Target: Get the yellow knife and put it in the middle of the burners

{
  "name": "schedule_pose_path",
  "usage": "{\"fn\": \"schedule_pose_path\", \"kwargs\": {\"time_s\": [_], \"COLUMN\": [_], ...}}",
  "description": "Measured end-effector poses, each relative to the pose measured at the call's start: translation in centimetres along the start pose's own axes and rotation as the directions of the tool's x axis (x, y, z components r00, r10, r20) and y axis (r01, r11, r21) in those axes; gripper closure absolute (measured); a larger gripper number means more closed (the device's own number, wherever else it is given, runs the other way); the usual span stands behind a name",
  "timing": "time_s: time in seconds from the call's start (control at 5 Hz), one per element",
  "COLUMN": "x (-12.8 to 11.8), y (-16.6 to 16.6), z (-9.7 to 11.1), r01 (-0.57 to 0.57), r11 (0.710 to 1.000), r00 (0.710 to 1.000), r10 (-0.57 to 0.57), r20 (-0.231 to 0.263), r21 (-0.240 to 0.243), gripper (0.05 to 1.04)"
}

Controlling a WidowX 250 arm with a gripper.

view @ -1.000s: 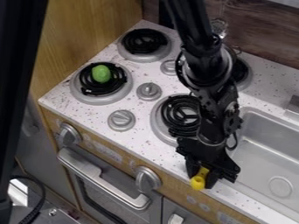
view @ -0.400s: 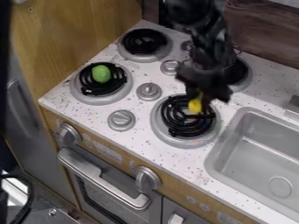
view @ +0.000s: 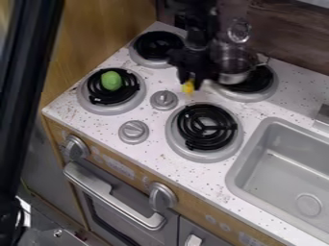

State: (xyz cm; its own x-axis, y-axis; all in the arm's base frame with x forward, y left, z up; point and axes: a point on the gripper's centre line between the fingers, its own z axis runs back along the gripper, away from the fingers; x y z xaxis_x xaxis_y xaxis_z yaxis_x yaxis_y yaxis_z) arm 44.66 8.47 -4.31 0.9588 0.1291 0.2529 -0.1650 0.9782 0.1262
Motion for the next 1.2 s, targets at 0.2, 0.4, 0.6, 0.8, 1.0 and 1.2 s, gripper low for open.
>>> {"fn": "schedule_pose_path", "kwargs": {"time_s": [0.2, 0.4, 0.6, 0.8, 1.0, 1.2], "x": [0.7, 1.2, 0.4, 0.3, -0.4, -1.1], "y": [2.3, 3.1, 3.7, 4.0, 3.7, 3.4], "z": [-0.1, -0.3, -2.0, -2.2, -2.6, -0.4], "r01": [-0.033, -0.050, -0.067, -0.083, -0.074, -0.054], "r11": [0.999, 0.998, 0.997, 0.996, 0.997, 0.999], "r00": [0.999, 0.999, 0.997, 0.994, 0.994, 0.997], "r10": [0.033, 0.050, 0.069, 0.085, 0.076, 0.053], "r20": [0.008, 0.006, -0.043, -0.066, -0.083, -0.058], "r21": [0.025, 0.032, 0.039, 0.037, 0.024, -0.006], "gripper": [0.753, 0.753, 0.753, 0.688, 0.375, 0.120]}}
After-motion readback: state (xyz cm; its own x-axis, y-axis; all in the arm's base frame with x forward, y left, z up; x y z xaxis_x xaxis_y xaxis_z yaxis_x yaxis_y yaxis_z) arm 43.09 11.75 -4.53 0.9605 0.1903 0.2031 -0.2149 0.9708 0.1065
